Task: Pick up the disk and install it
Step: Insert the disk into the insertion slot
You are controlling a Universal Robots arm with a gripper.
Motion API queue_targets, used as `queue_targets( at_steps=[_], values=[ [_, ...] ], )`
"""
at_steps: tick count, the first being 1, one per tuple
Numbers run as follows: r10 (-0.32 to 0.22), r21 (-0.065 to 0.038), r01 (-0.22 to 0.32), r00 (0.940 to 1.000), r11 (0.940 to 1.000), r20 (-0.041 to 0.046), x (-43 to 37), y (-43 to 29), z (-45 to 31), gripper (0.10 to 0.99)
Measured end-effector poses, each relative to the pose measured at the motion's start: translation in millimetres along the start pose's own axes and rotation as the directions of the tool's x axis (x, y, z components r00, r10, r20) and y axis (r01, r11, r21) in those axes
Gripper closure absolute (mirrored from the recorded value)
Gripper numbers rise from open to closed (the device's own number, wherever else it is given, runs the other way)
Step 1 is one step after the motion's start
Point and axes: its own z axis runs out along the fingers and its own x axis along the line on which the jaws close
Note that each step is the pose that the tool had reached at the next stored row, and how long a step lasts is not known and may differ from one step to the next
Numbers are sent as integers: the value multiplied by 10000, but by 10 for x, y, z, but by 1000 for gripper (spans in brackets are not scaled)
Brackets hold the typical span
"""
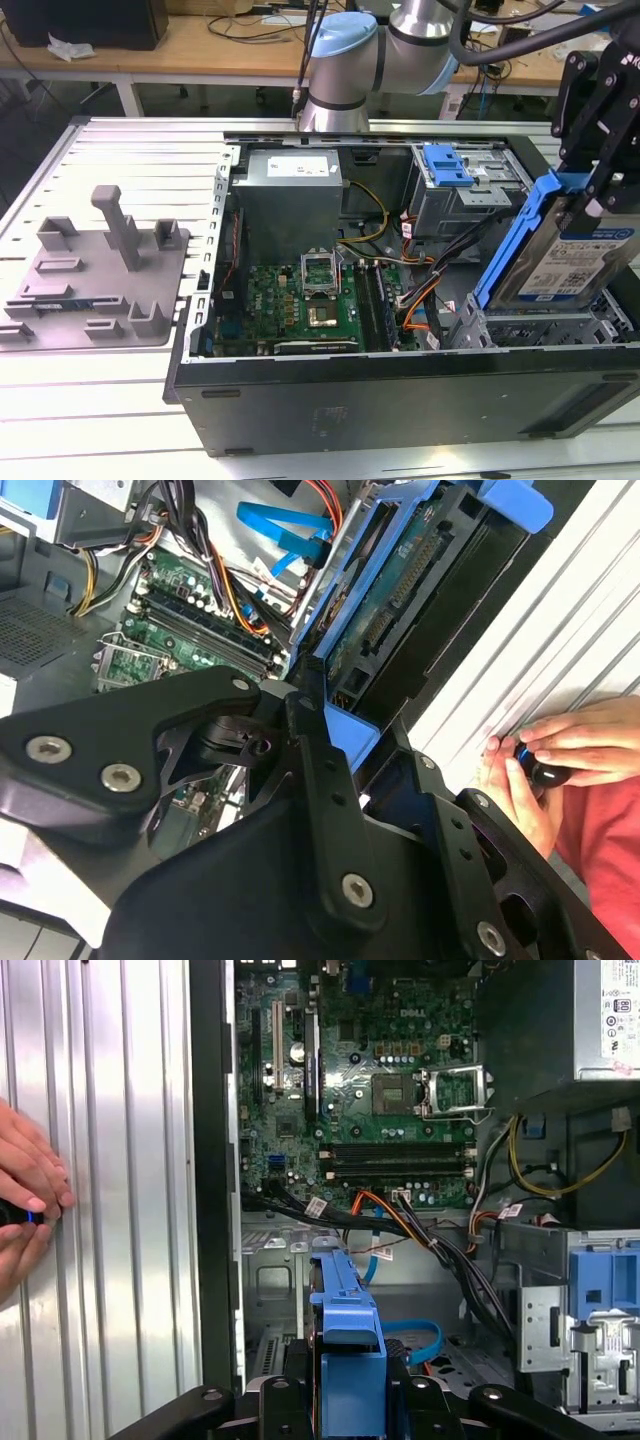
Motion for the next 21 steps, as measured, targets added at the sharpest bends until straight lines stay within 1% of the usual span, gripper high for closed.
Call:
queue_targets(
  at_steps=[10,15,21],
  values=[
    [0,-1,0,10000,10000,-3,2,2,75,718],
    [0,0,0,10000,10000,-1,3,2,136,718],
    [0,0,0,10000,10000,-1,5,3,184,718]
  ],
)
